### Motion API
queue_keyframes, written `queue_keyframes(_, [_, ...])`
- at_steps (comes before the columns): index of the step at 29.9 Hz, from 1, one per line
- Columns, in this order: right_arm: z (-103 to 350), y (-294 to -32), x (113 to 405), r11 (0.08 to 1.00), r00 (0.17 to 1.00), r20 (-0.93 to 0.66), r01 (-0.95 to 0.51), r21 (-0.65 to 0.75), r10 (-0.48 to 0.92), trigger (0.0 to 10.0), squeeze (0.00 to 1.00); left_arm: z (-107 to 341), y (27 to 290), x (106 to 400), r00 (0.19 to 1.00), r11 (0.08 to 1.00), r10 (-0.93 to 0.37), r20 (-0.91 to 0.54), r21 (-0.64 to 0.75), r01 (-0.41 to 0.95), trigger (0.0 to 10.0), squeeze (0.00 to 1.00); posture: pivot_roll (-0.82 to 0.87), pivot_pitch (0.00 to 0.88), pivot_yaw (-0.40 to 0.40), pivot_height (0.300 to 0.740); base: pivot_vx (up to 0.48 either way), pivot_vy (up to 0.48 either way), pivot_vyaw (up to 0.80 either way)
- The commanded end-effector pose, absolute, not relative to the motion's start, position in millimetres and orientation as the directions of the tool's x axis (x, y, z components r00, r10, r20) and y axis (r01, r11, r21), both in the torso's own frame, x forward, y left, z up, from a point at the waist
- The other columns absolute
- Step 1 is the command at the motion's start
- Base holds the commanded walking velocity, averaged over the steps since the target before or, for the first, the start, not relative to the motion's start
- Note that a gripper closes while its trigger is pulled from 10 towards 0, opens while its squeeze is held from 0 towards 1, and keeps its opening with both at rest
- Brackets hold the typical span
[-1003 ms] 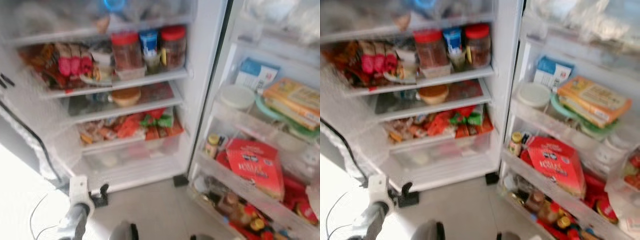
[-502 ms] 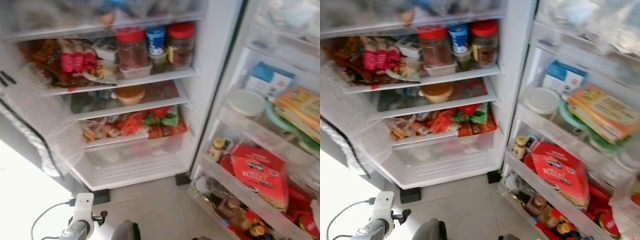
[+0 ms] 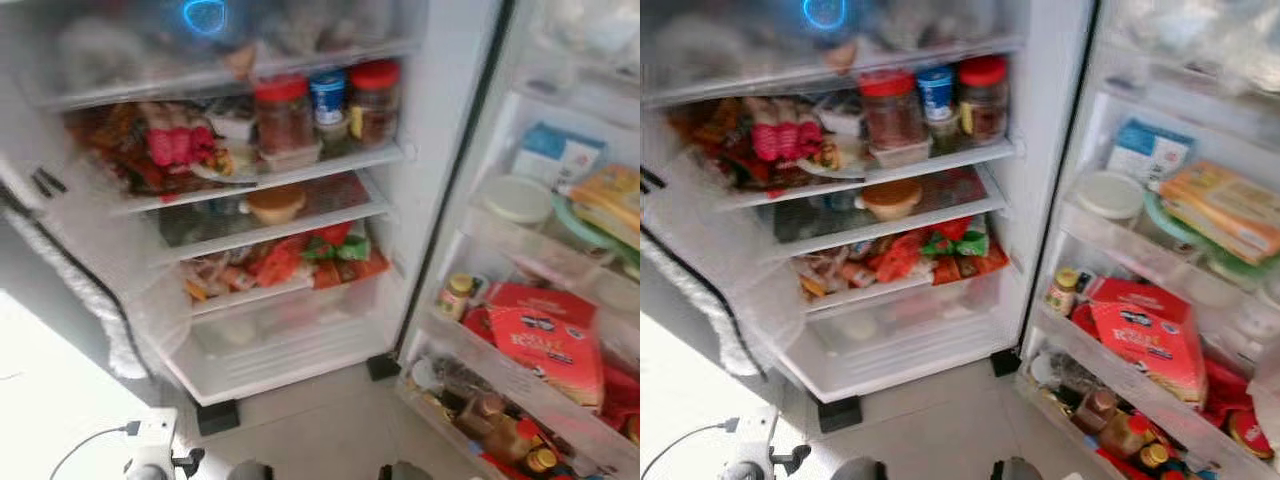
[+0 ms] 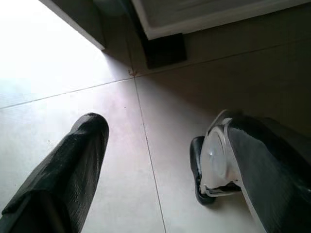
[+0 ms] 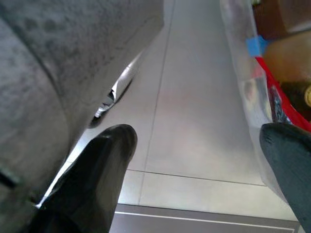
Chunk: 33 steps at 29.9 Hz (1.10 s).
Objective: Restocking fridge
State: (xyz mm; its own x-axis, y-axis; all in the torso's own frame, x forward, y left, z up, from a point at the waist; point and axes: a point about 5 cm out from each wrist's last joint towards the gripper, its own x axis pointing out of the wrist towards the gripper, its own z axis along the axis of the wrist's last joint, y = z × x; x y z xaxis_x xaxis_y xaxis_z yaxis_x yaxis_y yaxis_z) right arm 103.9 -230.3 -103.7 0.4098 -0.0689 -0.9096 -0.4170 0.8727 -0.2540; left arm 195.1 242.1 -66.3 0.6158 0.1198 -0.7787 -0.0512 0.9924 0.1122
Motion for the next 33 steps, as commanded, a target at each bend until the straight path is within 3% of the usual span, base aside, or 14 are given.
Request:
queue_keyframes(1, [-110, -210, 94, 0.875, 0.372, -0.928, -0.448, -0.182, -0.002, 10.0, 0.0, -71, 250, 182, 0.579, 0.99, 0.14, -0.803, 0.13, -0.058, 10.0, 0.0, -0.08, 0.041, 0.05, 0.658, 0.0, 0.439, 0.0])
queue_keyframes(15, [-111, -210, 92, 0.887, 0.368, -0.93, -0.427, -0.178, -0.009, 10.0, 0.0, -77, 251, 167, 0.55, 0.991, 0.126, -0.825, 0.132, -0.03, 10.0, 0.0, -0.07, 0.014, 0.053, 0.658, 0.0, 0.422, 0.0])
queue_keyframes(21, [-112, -209, 91, 0.886, 0.35, -0.937, -0.436, -0.159, 0.004, 10.0, 0.0, -83, 234, 165, 0.545, 0.991, 0.097, -0.833, 0.13, 0.022, 10.0, 0.0, -0.07, 0.015, 0.054, 0.693, 0.0, 0.402, 0.0])
queue_keyframes(27, [-111, -209, 92, 0.893, 0.353, -0.935, -0.424, -0.149, 0.012, 10.0, 0.0, -86, 217, 168, 0.55, 0.991, 0.078, -0.832, 0.124, 0.047, 10.0, 0.0, -0.07, 0.049, 0.053, 0.738, 0.0, 0.0, 0.0])
queue_keyframes(33, [-111, -209, 93, 0.891, 0.354, -0.935, -0.427, -0.152, 0.01, 10.0, 0.0, -86, 211, 170, 0.559, 0.993, 0.077, -0.825, 0.115, 0.034, 10.0, 0.0, -0.06, 0.07, 0.052, 0.74, 0.0, 0.0, 0.0])
